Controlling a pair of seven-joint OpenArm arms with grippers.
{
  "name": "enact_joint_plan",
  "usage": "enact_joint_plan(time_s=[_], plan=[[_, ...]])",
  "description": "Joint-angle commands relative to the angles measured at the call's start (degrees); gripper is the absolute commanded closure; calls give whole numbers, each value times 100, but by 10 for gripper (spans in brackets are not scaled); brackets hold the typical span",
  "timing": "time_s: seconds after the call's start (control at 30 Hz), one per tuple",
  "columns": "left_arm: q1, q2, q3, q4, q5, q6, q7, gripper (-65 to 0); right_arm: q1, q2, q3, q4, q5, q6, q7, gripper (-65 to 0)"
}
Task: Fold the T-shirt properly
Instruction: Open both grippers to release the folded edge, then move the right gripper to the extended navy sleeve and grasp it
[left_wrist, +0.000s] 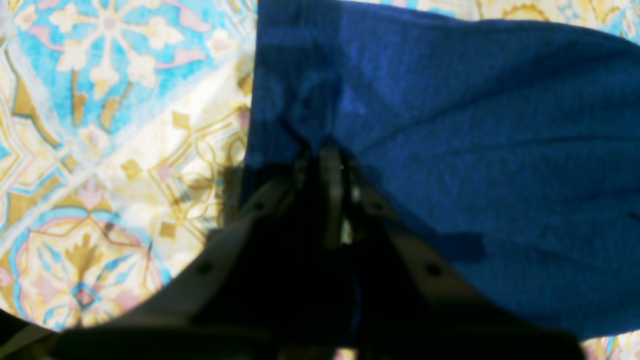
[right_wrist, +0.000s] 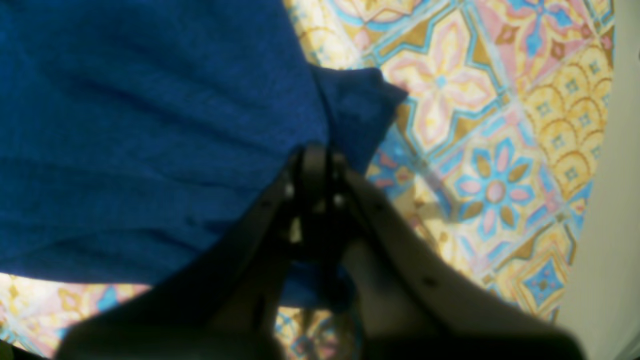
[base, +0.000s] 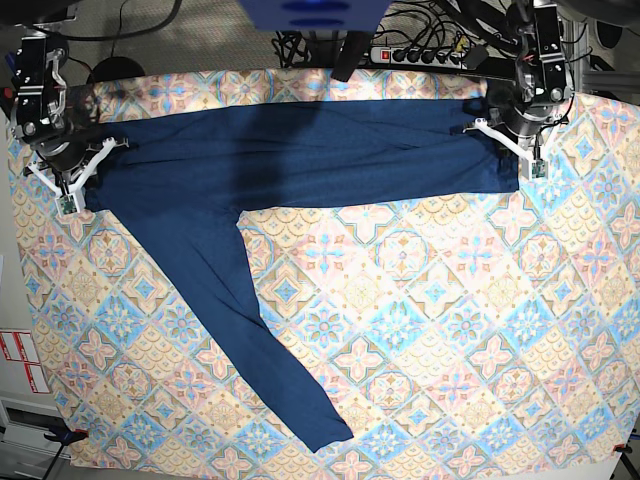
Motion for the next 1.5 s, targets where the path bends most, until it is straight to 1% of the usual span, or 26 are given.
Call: enact_joint_plan(time_s=[0.0,0.13,0.23,0.5,0.53,0.6,0.67,0.73,0.8,0.87,0.93,1.03,1.1,1.23,1.37,1.47], plan=[[24,-184,-45,167,12,25,-111,0,33,121,68,76,9,-29,114,0],[24,-220,-54,211,-296,25,-111,0,33,121,77,102,0,-29,114,0],[86,-395,-54,264,-542,25,-111,0,33,121,85,137,0,-29,114,0],[50,-404,-45,-18,-542,25,-111,0,7,121,-11,137,0,-29,114,-5],[50,-404,-45,-26,-542,25,-111,0,7,121,-82,137,0,-29,114,-12],[50,-404,-45,-35,-525,25,-111,0,16,129,-187,137,0,-29,114,-51],[50,-404,-45,-35,-525,25,-102,-50,33,129,-178,137,-8,-29,114,-107],[68,-404,-45,-26,-525,43,-102,-118,33,129,-178,137,-8,-29,114,-166],[77,-413,-45,-26,-525,43,-102,-190,42,129,-90,137,-8,-29,114,-210],[86,-422,-45,-18,-560,43,-40,-252,42,129,33,137,-8,-29,114,-230],[50,-422,-45,0,-577,43,206,-321,42,121,252,137,-8,-29,114,-232],[-64,-343,-54,35,-586,43,259,-390,270,112,252,181,-8,-29,158,-232],[-73,-308,-133,185,-595,34,259,-403,481,112,121,251,-8,-29,140,-232],[-108,-17,-458,651,-859,34,294,-401,991,112,-407,383,-8,-29,123,-234],[-117,0,-537,985,-1298,34,311,-401,1686,112,-1084,269,0,-29,114,-237],[-90,0,-696,1143,-1667,34,311,-401,2231,112,-1567,-144,0,-29,114,-237]])
